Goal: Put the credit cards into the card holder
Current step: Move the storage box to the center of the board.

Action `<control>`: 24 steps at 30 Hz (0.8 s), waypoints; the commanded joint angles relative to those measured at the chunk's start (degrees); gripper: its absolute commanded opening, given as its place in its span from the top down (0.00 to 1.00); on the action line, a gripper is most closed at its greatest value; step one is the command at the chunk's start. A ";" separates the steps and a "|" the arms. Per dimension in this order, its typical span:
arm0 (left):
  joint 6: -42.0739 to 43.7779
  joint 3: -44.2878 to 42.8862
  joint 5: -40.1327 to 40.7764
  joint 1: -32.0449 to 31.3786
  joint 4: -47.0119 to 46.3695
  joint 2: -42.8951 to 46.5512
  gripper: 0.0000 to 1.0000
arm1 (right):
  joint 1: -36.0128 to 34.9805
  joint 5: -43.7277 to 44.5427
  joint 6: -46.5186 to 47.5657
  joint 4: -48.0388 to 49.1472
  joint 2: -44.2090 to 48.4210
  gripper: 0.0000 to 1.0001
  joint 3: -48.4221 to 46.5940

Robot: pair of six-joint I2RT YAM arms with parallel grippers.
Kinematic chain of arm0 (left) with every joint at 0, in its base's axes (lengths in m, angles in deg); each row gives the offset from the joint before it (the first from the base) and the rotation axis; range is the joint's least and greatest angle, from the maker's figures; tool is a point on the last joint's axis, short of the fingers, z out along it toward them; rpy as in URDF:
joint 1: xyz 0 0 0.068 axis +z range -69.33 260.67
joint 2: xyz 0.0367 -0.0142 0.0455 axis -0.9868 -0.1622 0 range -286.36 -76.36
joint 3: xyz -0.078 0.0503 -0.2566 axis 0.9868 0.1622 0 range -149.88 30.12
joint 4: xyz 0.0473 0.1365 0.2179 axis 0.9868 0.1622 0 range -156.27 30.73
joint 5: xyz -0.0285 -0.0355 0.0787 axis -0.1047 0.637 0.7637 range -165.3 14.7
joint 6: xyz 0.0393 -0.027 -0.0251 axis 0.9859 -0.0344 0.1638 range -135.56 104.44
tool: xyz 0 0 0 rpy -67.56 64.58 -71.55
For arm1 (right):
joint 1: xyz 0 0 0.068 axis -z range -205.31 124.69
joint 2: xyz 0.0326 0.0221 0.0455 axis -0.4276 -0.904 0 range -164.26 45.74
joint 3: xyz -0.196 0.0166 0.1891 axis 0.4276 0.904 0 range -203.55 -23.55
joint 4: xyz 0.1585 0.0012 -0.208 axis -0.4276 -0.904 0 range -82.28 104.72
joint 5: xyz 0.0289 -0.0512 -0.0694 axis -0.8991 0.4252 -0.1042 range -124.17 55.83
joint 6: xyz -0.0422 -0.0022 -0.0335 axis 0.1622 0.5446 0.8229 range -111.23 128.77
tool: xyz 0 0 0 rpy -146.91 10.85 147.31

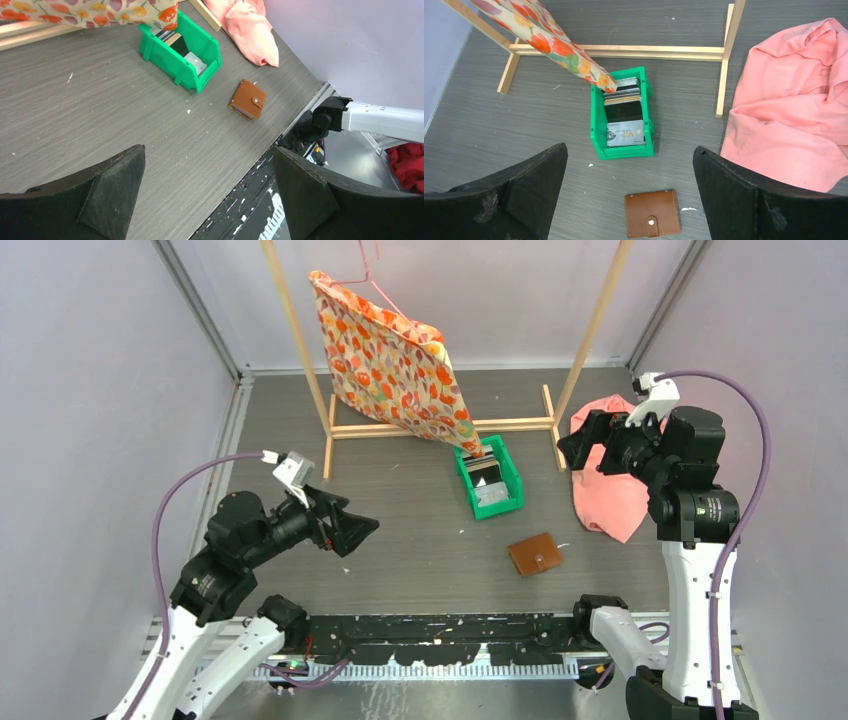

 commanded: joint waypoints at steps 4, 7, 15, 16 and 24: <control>-7.59 5.22 -3.11 0.07 -8.14 0.45 0.00 | 0.17 -2.78 -0.05 1.68 0.90 0.00 0.84; -13.55 10.32 -3.57 0.07 -14.29 0.77 0.00 | 0.17 -6.03 1.84 2.51 0.93 0.00 3.15; -23.07 17.50 -5.31 -1.05 -28.96 -8.30 0.03 | 0.17 -18.32 18.47 3.78 -1.41 0.00 12.66; -22.90 17.20 -3.31 -2.41 -28.44 -9.79 0.04 | 0.17 -18.07 18.61 4.74 -1.72 0.00 14.36; -24.14 7.14 30.79 -20.77 -31.32 -35.14 0.14 | 0.23 -13.32 19.14 10.58 -4.66 0.00 21.39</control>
